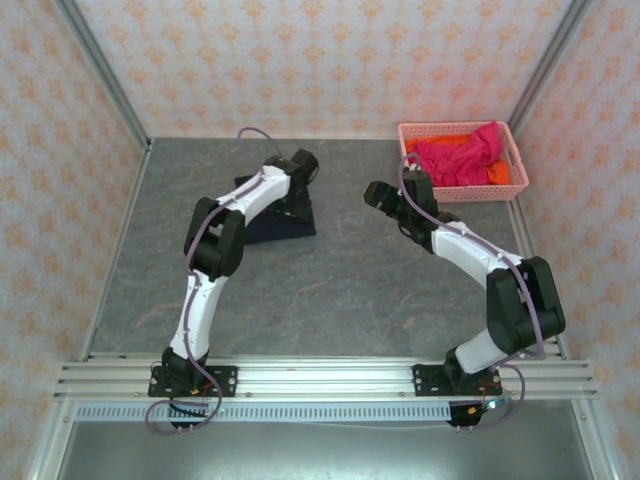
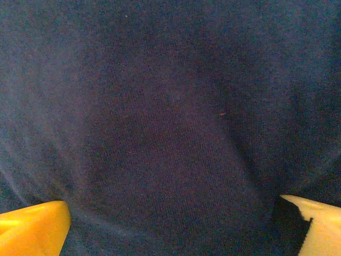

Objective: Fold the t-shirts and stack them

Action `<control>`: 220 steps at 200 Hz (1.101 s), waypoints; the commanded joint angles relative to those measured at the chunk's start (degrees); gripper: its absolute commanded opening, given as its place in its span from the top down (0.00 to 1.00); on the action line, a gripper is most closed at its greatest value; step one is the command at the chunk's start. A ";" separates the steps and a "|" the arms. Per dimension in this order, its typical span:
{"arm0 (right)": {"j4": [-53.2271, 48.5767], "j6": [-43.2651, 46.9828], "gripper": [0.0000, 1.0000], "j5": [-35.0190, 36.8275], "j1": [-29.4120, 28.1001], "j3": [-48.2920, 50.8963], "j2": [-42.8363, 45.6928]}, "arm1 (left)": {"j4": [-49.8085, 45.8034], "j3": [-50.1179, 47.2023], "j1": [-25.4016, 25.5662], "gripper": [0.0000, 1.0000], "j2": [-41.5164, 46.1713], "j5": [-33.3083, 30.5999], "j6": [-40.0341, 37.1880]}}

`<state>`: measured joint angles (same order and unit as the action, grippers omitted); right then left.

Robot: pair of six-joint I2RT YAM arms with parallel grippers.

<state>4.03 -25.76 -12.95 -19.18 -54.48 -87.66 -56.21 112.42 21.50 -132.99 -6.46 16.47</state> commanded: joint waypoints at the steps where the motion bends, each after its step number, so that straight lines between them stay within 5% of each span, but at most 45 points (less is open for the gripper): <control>1: 1.95 -0.79 0.15 -0.96 0.03 -1.18 -0.94 | -6.04 1.26 -3.15 0.04 -2.46 2.67 -7.33; 31: 0.59 -0.31 0.15 -0.90 0.09 -1.92 -0.71 | -13.16 6.92 -6.98 0.01 -6.78 1.83 -13.03; 146: -3.01 0.55 0.15 -1.70 0.07 -5.41 -2.16 | -13.93 9.66 -23.38 0.00 -5.53 -4.26 -20.09; 220: -4.71 0.61 0.15 -3.49 0.11 -6.91 -2.57 | -12.25 12.24 -29.58 0.00 -5.08 -8.48 -16.36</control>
<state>0.71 -25.85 -15.77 -19.18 -59.59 -90.61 -67.53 121.47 -6.59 -137.03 -10.87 -1.56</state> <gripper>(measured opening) 0.846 0.999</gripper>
